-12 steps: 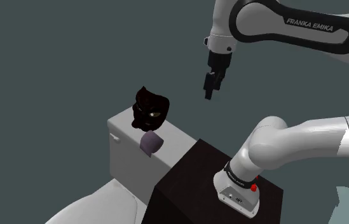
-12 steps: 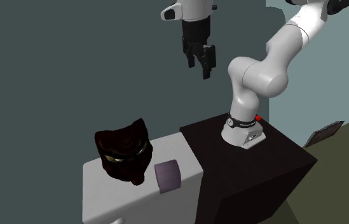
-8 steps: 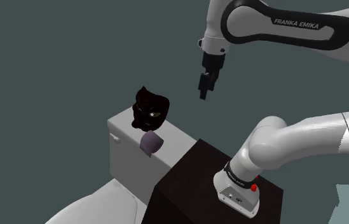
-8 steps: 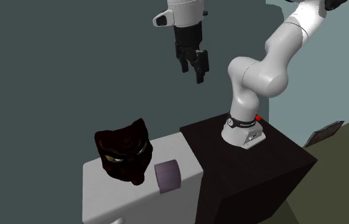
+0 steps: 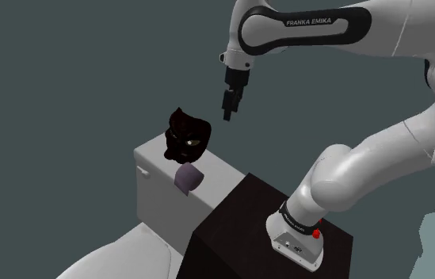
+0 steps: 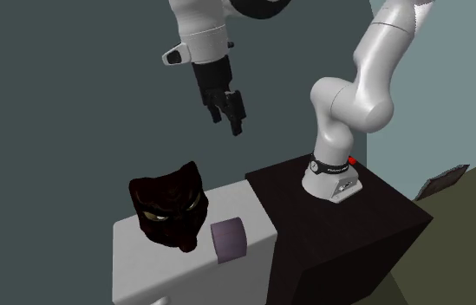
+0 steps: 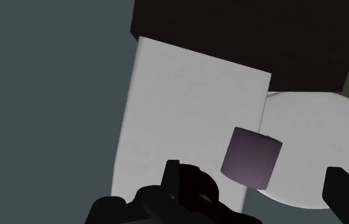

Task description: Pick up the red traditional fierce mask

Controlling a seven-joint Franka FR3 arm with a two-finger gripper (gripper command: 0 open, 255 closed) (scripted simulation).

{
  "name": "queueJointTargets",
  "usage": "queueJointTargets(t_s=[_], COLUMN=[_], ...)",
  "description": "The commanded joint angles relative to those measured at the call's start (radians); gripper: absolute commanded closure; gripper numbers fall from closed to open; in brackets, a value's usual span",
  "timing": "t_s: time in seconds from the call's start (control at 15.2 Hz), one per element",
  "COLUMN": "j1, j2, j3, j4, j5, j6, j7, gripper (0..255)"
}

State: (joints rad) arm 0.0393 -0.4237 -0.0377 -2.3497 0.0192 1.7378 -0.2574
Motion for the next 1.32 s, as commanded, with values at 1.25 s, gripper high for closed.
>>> queueJointTargets(t_s=[1.25], j1=[0.044], j2=[0.496], j3=[-0.04], j4=[0.243], j5=[0.177], j6=[0.235], j7=[-0.305], gripper=[0])
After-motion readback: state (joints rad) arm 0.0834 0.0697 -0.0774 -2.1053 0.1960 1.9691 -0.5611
